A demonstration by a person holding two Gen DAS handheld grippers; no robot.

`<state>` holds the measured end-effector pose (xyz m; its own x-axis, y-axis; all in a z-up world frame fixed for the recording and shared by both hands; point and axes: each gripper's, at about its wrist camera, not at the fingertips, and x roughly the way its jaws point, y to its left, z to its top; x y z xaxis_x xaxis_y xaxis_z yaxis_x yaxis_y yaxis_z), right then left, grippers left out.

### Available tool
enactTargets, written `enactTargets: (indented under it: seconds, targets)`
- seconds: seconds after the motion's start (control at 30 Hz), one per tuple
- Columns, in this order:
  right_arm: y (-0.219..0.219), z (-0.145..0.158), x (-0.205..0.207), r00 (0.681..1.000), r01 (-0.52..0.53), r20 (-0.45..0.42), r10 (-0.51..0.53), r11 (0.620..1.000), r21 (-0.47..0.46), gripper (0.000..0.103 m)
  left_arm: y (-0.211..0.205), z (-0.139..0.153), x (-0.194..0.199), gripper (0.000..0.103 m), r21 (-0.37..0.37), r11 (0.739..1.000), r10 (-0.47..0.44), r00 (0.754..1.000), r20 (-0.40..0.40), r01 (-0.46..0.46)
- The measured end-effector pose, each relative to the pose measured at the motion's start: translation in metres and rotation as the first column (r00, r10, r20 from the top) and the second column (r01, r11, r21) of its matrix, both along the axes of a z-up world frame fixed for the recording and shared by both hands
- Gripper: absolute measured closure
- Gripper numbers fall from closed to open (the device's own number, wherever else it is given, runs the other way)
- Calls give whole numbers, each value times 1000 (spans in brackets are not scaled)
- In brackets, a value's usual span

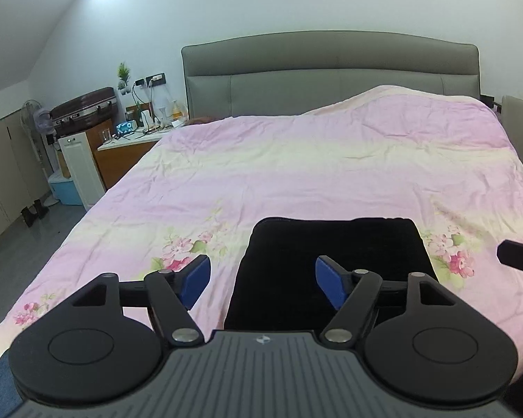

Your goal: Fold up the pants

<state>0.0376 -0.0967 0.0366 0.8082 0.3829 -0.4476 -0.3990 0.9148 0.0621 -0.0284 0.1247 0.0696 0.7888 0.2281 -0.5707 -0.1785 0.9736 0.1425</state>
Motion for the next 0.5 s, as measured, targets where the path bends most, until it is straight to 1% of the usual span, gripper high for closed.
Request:
enactTargets:
  seconds: [0.03,0.1,0.13,0.17,0.2,0.27,0.4,0.5]
  targets:
    - [-3,4,-6,1000,2,5,-2,1000,9,8,-5,1,-5,21,2,1000,6,1000,-10,-6]
    - [-6,8,-16,1000,13,-2,-13,1000,20,8,-13,0,-14,20,-1,1000,14,1000,-5,-14]
    - [-6,9,-22,1000,10,-14,-10,1000,23,8,-15,-4,-18,18,-3,1000,18,1000,0,-18]
    - [-6,8,-25,1000,6,-22,-5,1000,25,8,-17,-9,-23,15,-2,1000,25,1000,-2,-25]
    - [-5,6,-30,1000,1,-29,0,1000,24,8,-20,-12,-25,14,-1,999,33,999,-6,-33]
    - [-4,-2,-37,999,-9,-43,10,1000,20,8,-27,-20,-32,14,-1,999,40,999,-10,-40]
    - [-3,-24,-42,995,2,-100,0,1000,17,8,-31,-41,-31,14,-5,999,52,997,-64,-52]
    - [0,-39,-44,990,-4,-138,7,1000,17,8,-34,-56,-31,14,-37,997,58,992,-110,-62]
